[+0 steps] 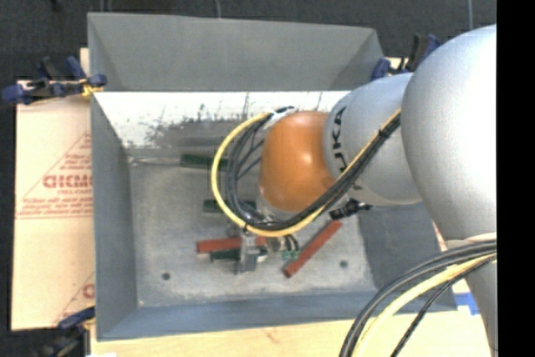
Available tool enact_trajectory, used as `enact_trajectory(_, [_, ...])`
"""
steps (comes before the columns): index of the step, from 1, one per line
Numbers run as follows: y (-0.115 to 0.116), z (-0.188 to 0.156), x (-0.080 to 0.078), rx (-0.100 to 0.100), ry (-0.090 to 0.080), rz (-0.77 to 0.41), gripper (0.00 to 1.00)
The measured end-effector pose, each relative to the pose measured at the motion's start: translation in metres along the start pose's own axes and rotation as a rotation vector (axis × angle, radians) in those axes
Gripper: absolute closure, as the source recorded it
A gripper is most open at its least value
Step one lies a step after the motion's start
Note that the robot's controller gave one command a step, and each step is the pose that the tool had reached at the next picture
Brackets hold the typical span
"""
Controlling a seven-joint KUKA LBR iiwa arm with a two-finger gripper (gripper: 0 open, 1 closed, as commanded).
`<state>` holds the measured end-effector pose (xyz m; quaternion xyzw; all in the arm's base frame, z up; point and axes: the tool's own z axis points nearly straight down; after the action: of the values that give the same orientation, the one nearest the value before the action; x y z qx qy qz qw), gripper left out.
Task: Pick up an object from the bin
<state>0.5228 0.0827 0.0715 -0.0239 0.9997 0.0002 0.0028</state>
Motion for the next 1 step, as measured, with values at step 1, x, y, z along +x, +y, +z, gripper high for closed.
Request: enact_trajectory(1, [0.0001,0.0000,0.0000,0.000,0.000,0.001,1.00])
